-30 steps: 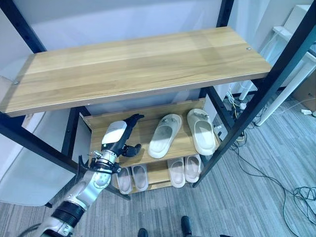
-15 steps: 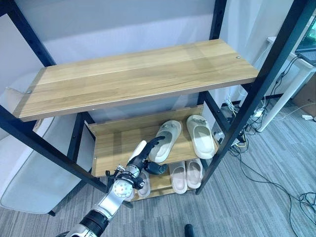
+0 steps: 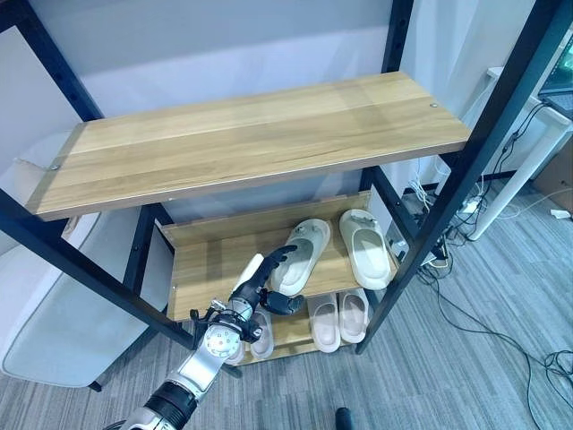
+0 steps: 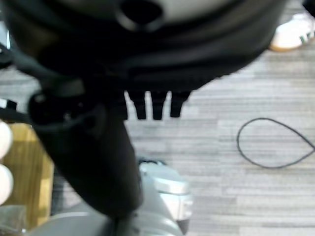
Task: Arrange the slippers neatly on the shoe rack.
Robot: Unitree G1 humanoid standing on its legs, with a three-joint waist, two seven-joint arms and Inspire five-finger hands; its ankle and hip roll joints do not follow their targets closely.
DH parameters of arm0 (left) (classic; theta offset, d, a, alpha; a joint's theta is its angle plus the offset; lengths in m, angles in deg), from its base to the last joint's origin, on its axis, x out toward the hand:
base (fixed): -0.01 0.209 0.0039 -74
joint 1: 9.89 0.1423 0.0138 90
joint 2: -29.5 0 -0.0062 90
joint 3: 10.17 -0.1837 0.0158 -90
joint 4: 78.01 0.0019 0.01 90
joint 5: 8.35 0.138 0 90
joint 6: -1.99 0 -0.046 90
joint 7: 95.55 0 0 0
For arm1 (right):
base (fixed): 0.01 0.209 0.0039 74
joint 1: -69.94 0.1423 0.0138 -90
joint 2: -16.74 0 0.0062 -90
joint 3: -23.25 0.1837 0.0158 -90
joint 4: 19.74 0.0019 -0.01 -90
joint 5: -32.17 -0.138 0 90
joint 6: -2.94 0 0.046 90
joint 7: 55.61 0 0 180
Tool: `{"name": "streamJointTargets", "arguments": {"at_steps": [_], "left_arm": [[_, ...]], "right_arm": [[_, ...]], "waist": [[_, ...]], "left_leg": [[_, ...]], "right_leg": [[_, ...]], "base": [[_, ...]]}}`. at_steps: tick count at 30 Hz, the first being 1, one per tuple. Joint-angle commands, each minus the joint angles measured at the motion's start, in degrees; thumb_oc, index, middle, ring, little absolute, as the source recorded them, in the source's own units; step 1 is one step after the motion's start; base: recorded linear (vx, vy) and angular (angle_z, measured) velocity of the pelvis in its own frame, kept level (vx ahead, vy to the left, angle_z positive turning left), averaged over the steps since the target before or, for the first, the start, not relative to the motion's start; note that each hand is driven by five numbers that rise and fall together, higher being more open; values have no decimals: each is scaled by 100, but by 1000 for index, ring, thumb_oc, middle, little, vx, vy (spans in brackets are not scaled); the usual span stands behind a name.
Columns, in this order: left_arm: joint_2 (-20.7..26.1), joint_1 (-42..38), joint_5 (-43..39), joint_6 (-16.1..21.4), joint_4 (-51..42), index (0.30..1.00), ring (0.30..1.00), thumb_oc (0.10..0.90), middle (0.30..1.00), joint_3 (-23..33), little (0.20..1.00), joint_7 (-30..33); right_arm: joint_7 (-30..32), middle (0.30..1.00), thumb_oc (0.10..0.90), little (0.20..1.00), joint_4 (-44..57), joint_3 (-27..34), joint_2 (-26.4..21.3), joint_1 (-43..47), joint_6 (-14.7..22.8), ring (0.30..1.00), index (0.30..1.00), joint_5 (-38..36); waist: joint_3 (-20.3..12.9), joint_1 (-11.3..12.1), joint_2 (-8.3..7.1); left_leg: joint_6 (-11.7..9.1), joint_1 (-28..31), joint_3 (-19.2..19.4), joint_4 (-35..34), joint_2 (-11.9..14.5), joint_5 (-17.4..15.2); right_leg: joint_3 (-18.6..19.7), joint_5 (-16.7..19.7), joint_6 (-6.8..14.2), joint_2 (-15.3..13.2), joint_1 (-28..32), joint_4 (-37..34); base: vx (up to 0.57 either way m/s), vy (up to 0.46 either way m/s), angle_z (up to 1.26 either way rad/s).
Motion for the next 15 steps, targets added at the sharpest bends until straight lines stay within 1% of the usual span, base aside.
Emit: {"name": "streamJointTargets", "arguments": {"at_steps": [1, 5, 8, 12, 15], "left_arm": [[188, -544, -889, 501, -928, 900, 900, 800, 900, 764, 900, -10], [240, -525, -951, 491, -1124, 900, 900, 800, 900, 878, 900, -55], [217, -494, -954, 418, -942, 900, 900, 800, 900, 808, 900, -98], [69, -414, -1356, 291, -500, 900, 900, 800, 900, 677, 900, -260], [90, -461, -1213, 264, -239, 900, 900, 800, 900, 658, 900, -215]], "right_arm": [[-74, 900, 800, 900, -143, 60, 242, 1, 8, 900, 900, -232], [-127, 900, 800, 900, -152, 40, 284, 37, -12, 900, 900, -265], [-141, 900, 800, 900, -132, -50, 289, 111, -35, 900, 900, -209], [-149, 900, 800, 900, -102, -93, 277, 150, -66, 900, 900, -200], [-145, 900, 800, 900, -116, -78, 269, 132, -88, 900, 900, -194]], "waist": [[46, 28, -436], [42, 79, -455], [36, 102, -472], [43, 96, -483], [61, 85, -501]], "left_leg": [[-66, -74, -262, 13, -215, -289], [-73, -45, -286, 13, -229, -302], [-77, -38, -306, 13, -225, -301], [-80, -59, -323, 13, -210, -283], [-77, -99, -332, 13, -206, -276]], "right_leg": [[-435, -748, 382, -131, 455, 74], [-491, -756, 369, -130, 499, 74], [-520, -752, 366, -131, 505, 74], [-540, -747, 363, -135, 500, 74], [-546, -727, 373, -141, 449, 74]], "base": [[11, 1, 5], [11, 0, 10], [14, -1, 9], [0, 0, 0], [0, 0, 0]]}}
